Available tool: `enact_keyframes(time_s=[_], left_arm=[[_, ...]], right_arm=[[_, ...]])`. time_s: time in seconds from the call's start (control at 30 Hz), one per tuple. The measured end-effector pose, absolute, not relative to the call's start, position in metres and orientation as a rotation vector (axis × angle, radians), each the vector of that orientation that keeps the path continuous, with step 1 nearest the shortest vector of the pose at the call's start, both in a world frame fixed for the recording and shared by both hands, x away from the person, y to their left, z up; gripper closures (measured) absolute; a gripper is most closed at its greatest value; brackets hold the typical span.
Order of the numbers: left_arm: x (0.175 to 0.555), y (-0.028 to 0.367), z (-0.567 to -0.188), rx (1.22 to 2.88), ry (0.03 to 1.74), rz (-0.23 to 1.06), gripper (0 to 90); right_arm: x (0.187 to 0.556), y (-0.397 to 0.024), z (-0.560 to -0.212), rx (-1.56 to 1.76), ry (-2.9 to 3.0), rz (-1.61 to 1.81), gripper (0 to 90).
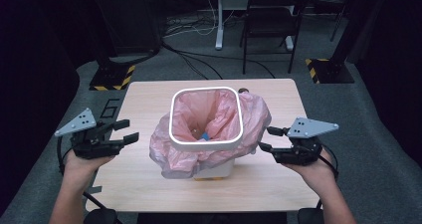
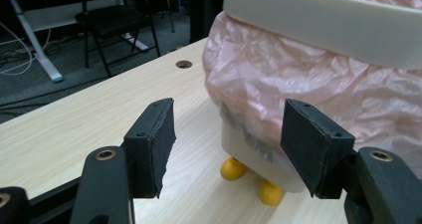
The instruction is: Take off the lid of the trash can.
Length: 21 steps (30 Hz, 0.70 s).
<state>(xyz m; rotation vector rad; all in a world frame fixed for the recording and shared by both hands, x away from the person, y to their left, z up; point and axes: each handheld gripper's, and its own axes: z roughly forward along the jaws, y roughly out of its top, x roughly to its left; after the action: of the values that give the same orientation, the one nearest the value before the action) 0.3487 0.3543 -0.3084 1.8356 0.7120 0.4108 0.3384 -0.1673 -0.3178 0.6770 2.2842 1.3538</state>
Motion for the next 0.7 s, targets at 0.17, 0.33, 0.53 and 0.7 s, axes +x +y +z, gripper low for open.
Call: enact_keyframes(time_s=[0.17,0.33,0.53,0.7], left_arm=[[0.359,0.348,-0.305,1.848,0.723,0.368,39.5],[0.364,0.344,-0.304,1.86,0.716,0.35,41.0],[0.369,0.341,-0.295,1.852,0.699,0.344,42.3],[0.374,0.336,-0.289,1.857,0.693,0.331,43.2]], right_arm=[[0.339,-0.161,-0.309,0.648,2.291,1.368,42.9],[0.34,-0.158,-0.304,0.63,2.307,1.369,42.7],[0.342,-0.154,-0.298,0.6,2.334,1.38,44.0],[0.342,-0.15,-0.294,0.561,2.352,1.39,47.2]])
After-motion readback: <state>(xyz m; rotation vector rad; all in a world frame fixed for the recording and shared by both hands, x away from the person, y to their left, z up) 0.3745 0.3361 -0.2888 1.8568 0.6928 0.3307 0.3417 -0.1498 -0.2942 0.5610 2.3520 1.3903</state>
